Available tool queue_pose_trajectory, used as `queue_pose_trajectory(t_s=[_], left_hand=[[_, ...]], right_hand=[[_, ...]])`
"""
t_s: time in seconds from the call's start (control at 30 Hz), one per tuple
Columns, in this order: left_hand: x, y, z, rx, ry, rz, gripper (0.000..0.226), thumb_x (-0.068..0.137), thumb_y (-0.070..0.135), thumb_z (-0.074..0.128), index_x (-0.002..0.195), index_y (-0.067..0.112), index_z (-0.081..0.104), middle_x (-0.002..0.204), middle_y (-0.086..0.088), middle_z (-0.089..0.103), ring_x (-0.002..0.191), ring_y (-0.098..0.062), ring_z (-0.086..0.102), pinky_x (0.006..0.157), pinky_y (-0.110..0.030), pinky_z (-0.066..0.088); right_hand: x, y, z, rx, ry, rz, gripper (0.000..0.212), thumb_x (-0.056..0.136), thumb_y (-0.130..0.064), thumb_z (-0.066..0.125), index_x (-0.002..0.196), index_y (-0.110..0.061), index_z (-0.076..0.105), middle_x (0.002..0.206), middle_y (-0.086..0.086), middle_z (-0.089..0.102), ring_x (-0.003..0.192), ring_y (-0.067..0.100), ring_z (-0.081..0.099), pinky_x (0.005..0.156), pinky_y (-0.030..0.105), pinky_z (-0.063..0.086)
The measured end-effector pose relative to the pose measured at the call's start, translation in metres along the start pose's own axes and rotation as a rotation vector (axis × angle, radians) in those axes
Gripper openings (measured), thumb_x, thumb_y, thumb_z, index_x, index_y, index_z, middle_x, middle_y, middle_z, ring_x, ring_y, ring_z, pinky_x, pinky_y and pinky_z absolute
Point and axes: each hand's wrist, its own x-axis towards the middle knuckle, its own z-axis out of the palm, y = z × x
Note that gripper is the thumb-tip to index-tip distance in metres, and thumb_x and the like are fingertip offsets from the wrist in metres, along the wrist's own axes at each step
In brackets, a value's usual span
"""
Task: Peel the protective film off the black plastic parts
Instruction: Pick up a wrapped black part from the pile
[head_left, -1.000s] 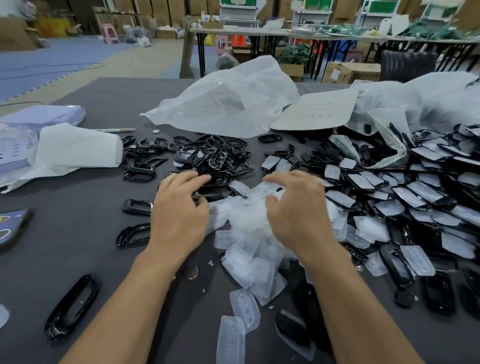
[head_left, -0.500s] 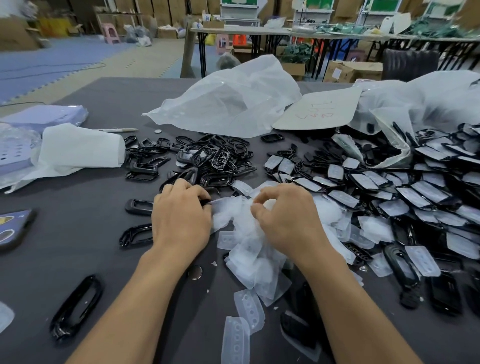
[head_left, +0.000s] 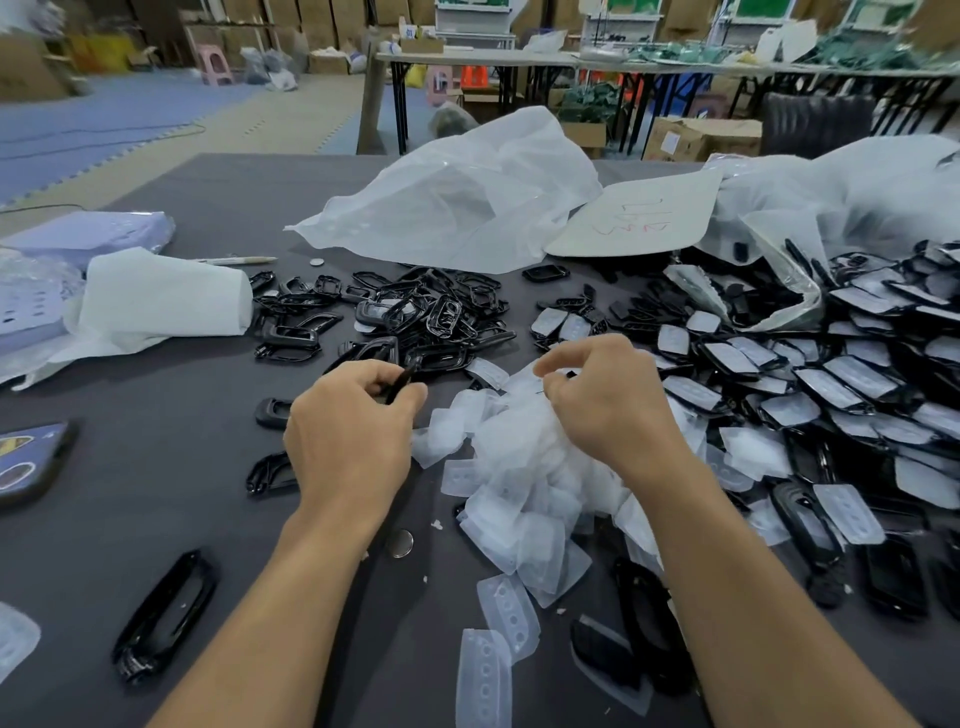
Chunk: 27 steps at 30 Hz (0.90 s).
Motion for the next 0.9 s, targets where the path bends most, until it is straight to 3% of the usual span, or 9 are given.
queue_pose_trajectory(t_s=[0.07, 0.13, 0.27, 0.33, 0.4, 0.57, 0.7, 0.8, 0.9], left_hand=[[-0.001, 0.001, 0.001, -0.11, -0.004, 0.006, 0.017, 0.081, 0.037, 0.083, 0.072, 0.042, 0.069, 0.068, 0.019, 0.07, 0.072, -0.007, 0.069, 0.072, -0.03, 0.051], [-0.002, 0.003, 0.002, -0.211, -0.016, -0.002, 0.018, 0.083, 0.036, 0.083, 0.07, 0.041, 0.072, 0.065, 0.019, 0.071, 0.067, -0.007, 0.07, 0.072, -0.031, 0.056], [-0.004, 0.006, 0.002, -0.324, -0.022, -0.022, 0.029, 0.086, 0.033, 0.081, 0.064, 0.049, 0.071, 0.067, 0.026, 0.072, 0.066, 0.003, 0.071, 0.068, -0.019, 0.054], [-0.003, 0.006, 0.004, -0.358, -0.057, -0.033, 0.031, 0.087, 0.028, 0.078, 0.071, 0.055, 0.073, 0.067, 0.024, 0.073, 0.066, 0.003, 0.071, 0.063, -0.012, 0.05], [-0.003, 0.007, 0.004, -0.367, -0.102, -0.017, 0.033, 0.087, 0.025, 0.076, 0.078, 0.056, 0.072, 0.067, 0.022, 0.074, 0.065, 0.003, 0.07, 0.059, -0.007, 0.047], [-0.006, 0.007, 0.007, -0.361, -0.162, 0.012, 0.033, 0.089, 0.021, 0.077, 0.072, 0.049, 0.073, 0.068, 0.024, 0.074, 0.069, 0.004, 0.071, 0.061, -0.003, 0.045], [-0.006, 0.008, 0.006, -0.337, -0.139, -0.011, 0.038, 0.089, 0.028, 0.077, 0.072, 0.061, 0.07, 0.066, 0.024, 0.073, 0.068, -0.002, 0.071, 0.059, -0.014, 0.052], [-0.007, 0.007, 0.007, -0.336, -0.129, -0.033, 0.029, 0.09, 0.033, 0.075, 0.075, 0.058, 0.071, 0.064, 0.018, 0.073, 0.054, -0.011, 0.07, 0.058, -0.032, 0.057], [-0.007, 0.006, 0.007, -0.357, -0.158, -0.038, 0.02, 0.09, 0.035, 0.074, 0.079, 0.052, 0.073, 0.064, 0.012, 0.073, 0.048, -0.023, 0.068, 0.053, -0.034, 0.057]], right_hand=[[0.015, 0.001, -0.005, -0.059, 0.029, 0.023, 0.027, 0.092, -0.014, 0.059, 0.105, -0.029, 0.078, 0.107, -0.002, 0.077, 0.097, 0.016, 0.071, 0.095, 0.036, 0.056], [0.036, 0.003, -0.011, -0.156, 0.058, 0.073, 0.032, 0.091, -0.008, 0.057, 0.111, -0.024, 0.077, 0.114, 0.007, 0.075, 0.109, 0.03, 0.066, 0.097, 0.037, 0.052], [0.077, 0.017, -0.017, -0.351, -0.012, 0.199, 0.013, 0.09, -0.005, 0.055, 0.098, -0.008, 0.065, 0.11, 0.016, 0.067, 0.095, 0.035, 0.058, 0.076, 0.034, 0.042], [0.092, 0.027, -0.016, -0.476, -0.071, 0.171, 0.003, 0.092, -0.006, 0.053, 0.093, -0.005, 0.056, 0.106, 0.017, 0.06, 0.102, 0.037, 0.058, 0.075, 0.035, 0.039], [0.104, 0.033, -0.013, -0.598, -0.109, 0.112, 0.004, 0.094, -0.005, 0.051, 0.096, -0.005, 0.055, 0.1, 0.013, 0.051, 0.107, 0.038, 0.057, 0.076, 0.037, 0.038], [0.123, 0.032, -0.019, -0.712, -0.227, 0.109, 0.019, 0.089, 0.003, 0.053, 0.07, -0.002, 0.048, 0.075, 0.01, 0.045, 0.07, 0.028, 0.048, 0.055, 0.032, 0.036], [0.124, 0.028, -0.022, -0.721, -0.275, 0.085, 0.026, 0.091, 0.001, 0.052, 0.067, -0.006, 0.048, 0.075, 0.01, 0.05, 0.062, 0.021, 0.047, 0.047, 0.028, 0.032], [0.121, 0.028, -0.024, -0.617, -0.245, 0.077, 0.012, 0.092, 0.0, 0.054, 0.086, -0.003, 0.063, 0.098, 0.015, 0.066, 0.08, 0.028, 0.061, 0.065, 0.031, 0.051], [0.117, 0.029, -0.029, -0.456, -0.162, 0.11, 0.026, 0.087, 0.002, 0.057, 0.105, -0.006, 0.073, 0.112, 0.015, 0.071, 0.103, 0.034, 0.067, 0.092, 0.042, 0.059]])
